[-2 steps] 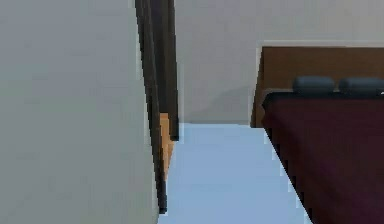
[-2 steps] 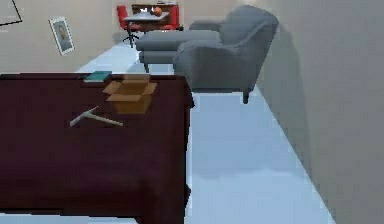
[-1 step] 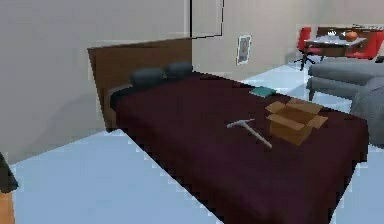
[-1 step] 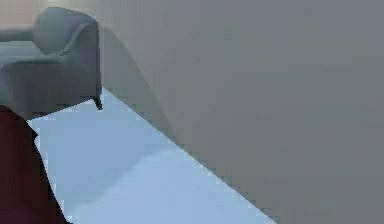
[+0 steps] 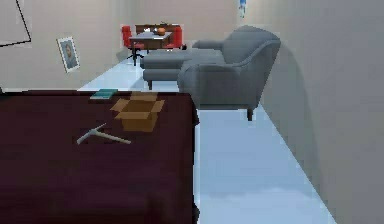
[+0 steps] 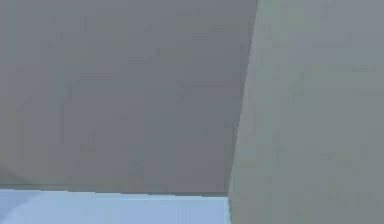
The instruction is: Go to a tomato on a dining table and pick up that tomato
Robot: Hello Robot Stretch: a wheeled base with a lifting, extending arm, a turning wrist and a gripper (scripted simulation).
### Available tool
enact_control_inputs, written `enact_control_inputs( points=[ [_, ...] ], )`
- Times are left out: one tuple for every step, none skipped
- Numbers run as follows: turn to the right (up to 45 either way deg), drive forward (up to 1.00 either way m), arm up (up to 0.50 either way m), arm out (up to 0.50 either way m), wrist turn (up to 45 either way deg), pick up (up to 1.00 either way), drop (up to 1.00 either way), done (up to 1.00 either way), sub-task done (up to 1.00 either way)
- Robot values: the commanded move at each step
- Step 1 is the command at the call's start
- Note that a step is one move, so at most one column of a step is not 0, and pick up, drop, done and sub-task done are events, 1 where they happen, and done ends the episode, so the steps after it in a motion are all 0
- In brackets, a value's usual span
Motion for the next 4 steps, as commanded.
enact_control_inputs(
  points=[
    [0.0,0.05,0.00,0.00,0.0,0.00,0.00,0.00,0.00],
    [-45.0,0.00,0.00,0.00,0.0,0.00,0.00,0.00,0.00],
    [-30.0,0.00,0.00,0.00,0.0,0.00,0.00,0.00,0.00],
    [0.0,1.00,0.00,0.00,0.0,0.00,0.00,0.00,0.00]
  ],
)
